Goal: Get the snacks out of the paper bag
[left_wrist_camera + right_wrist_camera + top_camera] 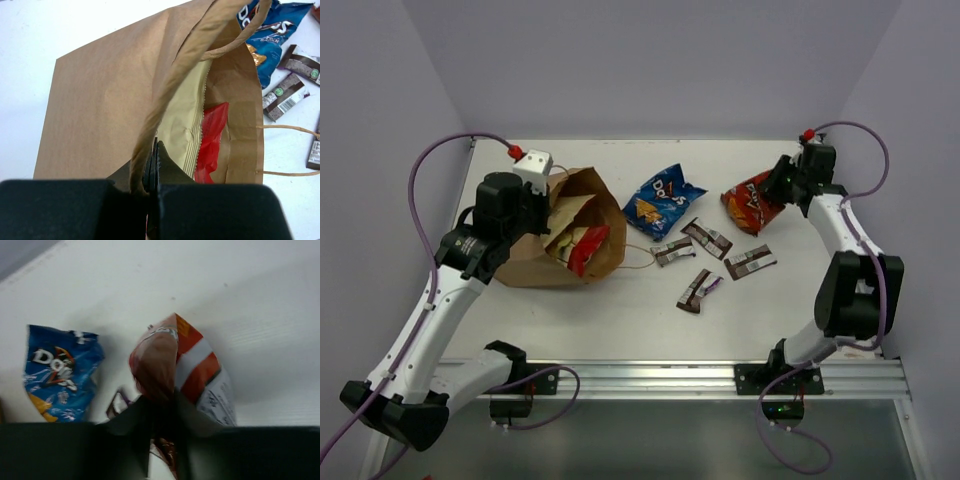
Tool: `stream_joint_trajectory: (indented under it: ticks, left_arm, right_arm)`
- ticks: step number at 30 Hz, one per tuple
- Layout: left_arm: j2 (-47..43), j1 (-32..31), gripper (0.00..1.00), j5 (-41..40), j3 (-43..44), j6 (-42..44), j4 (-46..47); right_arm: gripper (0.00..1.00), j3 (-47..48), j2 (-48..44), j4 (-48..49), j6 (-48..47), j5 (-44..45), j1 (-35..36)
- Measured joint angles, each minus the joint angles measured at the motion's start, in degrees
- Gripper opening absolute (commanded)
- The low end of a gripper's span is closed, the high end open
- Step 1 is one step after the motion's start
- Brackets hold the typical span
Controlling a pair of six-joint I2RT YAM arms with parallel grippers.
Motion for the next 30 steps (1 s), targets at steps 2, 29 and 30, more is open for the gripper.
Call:
stream_joint_trajectory:
  ticks: [2,29,30]
  left_arm:
    - [0.0,0.0,0.0,1.1,0.0,0.4,-0.1]
    - [0.1,0.0,0.0,6.7,-1.5,0.7,-0.1]
    - [0.1,0.0,0.0,6.8,-1.6,0.7,0.0]
  right_arm:
    - [0.48,0.2,5.0,0.0,0.4,0.2,-2.2]
    - [0.89,-8.3,-23.1,1.9,17.8,10.3,41.7]
    - [0.89,-8.0,-22.1,2.1,19.2,10.4,43.5]
